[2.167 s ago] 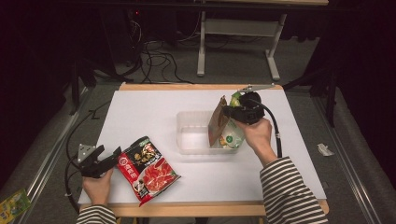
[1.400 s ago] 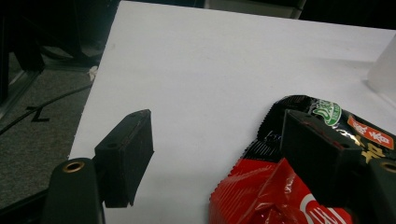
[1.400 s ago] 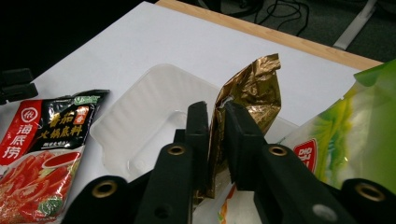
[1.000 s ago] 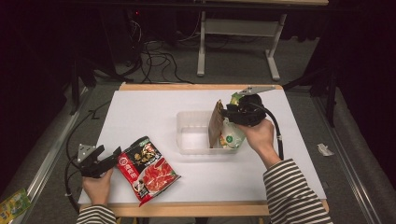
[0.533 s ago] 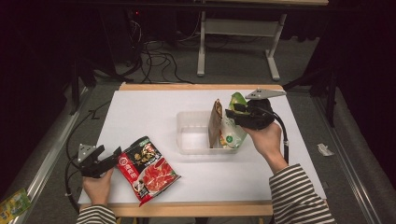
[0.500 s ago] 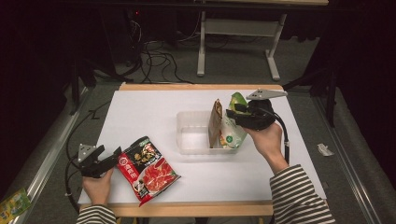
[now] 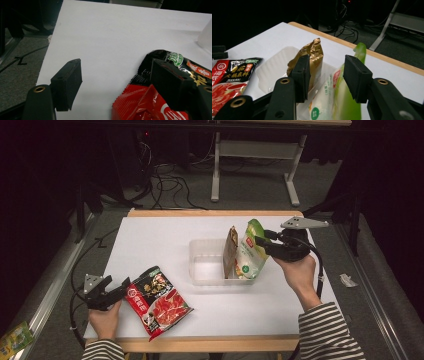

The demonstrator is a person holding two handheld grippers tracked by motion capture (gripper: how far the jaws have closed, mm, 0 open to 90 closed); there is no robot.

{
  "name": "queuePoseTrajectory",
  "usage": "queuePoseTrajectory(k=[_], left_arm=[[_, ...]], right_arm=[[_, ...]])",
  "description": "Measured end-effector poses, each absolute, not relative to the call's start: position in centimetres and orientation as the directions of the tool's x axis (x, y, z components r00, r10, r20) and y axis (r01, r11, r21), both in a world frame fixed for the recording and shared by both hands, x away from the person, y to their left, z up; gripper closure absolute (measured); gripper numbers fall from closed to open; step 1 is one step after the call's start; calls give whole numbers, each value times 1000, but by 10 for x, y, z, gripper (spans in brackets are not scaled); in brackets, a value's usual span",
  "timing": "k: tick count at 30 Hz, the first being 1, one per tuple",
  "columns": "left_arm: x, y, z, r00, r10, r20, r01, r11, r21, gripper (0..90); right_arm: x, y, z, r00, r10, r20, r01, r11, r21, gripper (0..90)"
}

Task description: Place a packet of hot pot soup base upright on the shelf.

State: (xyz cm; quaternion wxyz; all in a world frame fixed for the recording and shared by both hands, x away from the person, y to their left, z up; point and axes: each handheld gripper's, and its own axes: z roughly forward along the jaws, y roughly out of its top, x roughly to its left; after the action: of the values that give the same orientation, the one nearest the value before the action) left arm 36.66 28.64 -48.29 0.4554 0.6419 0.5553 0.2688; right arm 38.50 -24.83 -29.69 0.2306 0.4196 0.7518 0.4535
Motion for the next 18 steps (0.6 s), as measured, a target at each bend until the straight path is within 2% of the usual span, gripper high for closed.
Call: queuePoseTrajectory(k=[18], left_arm=[[367,287,-483,235,958,-167,470,39,882,258]], right_arm=[[368,-277,-307,-501,865,36,412,202,889,569]])
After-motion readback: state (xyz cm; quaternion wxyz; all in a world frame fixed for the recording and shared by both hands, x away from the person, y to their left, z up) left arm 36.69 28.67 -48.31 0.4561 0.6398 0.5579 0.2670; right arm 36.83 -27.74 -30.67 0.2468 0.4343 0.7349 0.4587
